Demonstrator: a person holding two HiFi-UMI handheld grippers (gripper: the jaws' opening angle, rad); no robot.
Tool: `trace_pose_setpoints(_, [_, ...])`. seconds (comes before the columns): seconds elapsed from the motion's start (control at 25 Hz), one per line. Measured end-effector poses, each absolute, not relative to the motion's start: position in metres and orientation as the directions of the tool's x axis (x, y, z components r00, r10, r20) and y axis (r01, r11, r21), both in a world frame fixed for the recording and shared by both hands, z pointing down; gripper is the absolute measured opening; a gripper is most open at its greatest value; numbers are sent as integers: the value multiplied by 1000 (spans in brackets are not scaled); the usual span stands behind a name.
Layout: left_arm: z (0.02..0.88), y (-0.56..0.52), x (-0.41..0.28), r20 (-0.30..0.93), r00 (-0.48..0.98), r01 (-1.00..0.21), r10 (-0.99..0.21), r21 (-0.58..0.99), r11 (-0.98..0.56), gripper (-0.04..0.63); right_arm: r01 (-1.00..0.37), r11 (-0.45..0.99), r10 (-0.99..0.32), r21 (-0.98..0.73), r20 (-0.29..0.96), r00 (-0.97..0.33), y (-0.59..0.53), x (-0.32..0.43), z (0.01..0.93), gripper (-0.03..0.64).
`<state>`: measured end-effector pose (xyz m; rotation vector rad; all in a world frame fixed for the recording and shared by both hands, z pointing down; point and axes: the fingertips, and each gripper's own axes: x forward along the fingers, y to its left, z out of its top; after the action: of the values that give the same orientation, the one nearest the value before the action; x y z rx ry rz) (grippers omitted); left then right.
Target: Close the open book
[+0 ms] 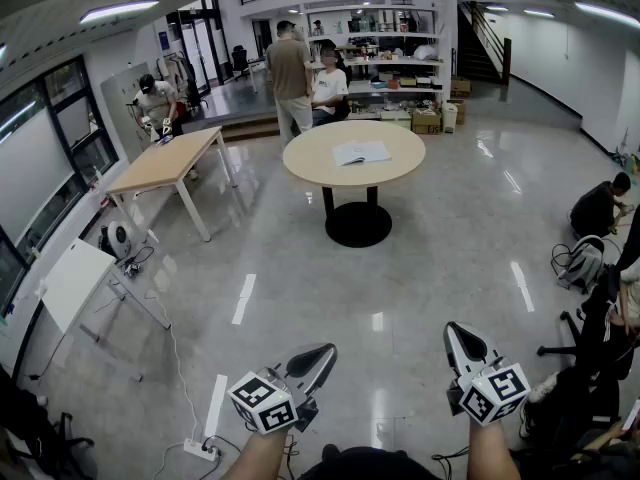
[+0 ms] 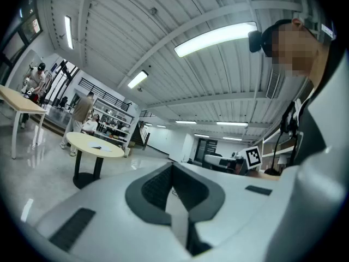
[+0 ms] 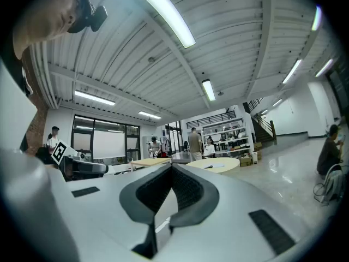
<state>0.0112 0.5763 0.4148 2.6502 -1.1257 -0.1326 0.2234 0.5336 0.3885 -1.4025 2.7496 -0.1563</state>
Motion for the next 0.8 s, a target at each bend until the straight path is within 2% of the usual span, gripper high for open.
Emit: trace_pose_setpoints(0.8, [419,559,5,22,695,-695,-718,275,-664,-11,-793,602,-797,-94,-18,-603,513,212,386,-2])
